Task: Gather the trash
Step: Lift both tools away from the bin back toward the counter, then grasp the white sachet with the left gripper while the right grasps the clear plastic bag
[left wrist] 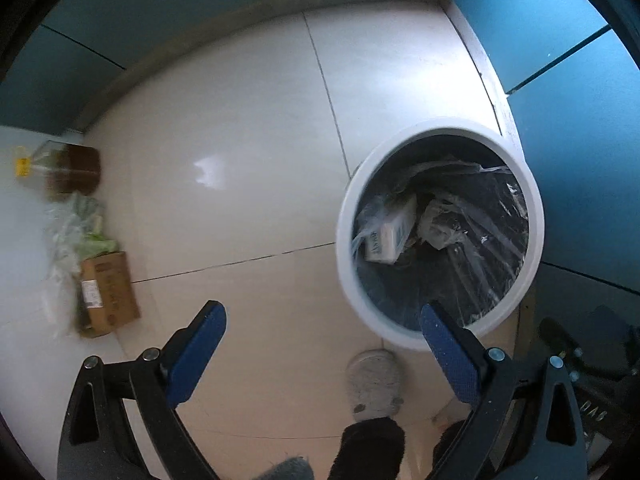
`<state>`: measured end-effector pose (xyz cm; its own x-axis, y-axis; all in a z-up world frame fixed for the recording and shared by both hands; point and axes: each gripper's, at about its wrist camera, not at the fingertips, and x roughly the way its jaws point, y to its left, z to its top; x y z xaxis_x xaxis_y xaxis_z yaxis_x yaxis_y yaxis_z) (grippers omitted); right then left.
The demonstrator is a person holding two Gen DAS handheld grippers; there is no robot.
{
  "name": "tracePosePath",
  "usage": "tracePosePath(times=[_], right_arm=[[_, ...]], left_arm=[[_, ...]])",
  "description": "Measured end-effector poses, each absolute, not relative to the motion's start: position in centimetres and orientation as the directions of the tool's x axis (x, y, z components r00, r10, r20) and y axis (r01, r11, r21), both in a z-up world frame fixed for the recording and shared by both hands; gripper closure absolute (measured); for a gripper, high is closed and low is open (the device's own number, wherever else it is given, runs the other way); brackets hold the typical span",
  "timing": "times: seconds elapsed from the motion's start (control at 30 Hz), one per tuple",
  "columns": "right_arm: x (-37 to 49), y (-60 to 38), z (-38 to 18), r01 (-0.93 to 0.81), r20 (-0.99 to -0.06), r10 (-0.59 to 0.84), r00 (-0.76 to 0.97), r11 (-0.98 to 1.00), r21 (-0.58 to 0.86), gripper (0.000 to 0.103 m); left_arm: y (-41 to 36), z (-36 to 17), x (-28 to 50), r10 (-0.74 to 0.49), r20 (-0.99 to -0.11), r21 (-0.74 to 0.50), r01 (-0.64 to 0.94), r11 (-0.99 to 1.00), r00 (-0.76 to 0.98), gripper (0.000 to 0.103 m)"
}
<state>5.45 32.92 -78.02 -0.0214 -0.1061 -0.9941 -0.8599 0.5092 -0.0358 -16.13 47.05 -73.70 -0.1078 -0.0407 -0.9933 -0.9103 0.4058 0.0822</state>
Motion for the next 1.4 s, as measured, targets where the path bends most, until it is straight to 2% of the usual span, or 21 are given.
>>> tracePosePath(times=[0.1,0.23,0.63,0.8,1.0,1.1,1.23,1.4], right_arm=[[4.9,33.0,-74.6,-0.857,-0.998,-0.070,0.004,0.514,-0.039,0.000],[4.0,32.5,-68.2,-0.856,-0.999,-0.024,0.030,0.515,-0.038,0.000],[0.3,28.4,-42.6,-0.884,-0.988,0.137,0.070,0.468,0.002,0.000],[-0.4,25.8,-33.7,-0.883,-0.978,0.201,0.056,0.467,0.046,0.000],[0.4,22.5,-26.1,-0.857,-0.956,0.292,-0.027,0.486,0.173,0.000],[3.2,20.0,-23.2,-0.808,-0.939,0.344,-0.015,0.549,0.214,0.000],[10.2,14.5,-20.7,-0.674,-0.928,0.371,0.040,0.695,0.249,0.000],[20.8,2.7,-20.5,-0.408,-0.946,0.274,0.172,0.894,0.184,0.000]], left_arm=[[46.1,-70.9,-16.7,-0.018,-0.995,0.086,-0.913,0.398,-0.102,0.004],[44.9,-64.4,-17.3,0.027,-0.996,0.089,-0.917,0.390,-0.086,0.004],[39.0,-41.7,-18.2,0.178,-0.984,0.077,-0.911,0.404,-0.004,0.004],[36.6,-34.9,-19.1,0.220,-0.975,0.076,-0.913,0.401,0.015,0.004],[34.0,-28.4,-18.5,0.262,-0.965,0.079,-0.918,0.389,0.028,0.004],[32.8,-25.4,-15.7,0.287,-0.956,0.065,-0.901,0.429,0.067,0.004],[30.7,-22.8,-8.4,0.294,-0.947,0.042,-0.852,0.522,0.133,0.004],[26.9,-22.1,3.7,0.260,-0.947,0.029,-0.752,0.658,0.191,0.004]])
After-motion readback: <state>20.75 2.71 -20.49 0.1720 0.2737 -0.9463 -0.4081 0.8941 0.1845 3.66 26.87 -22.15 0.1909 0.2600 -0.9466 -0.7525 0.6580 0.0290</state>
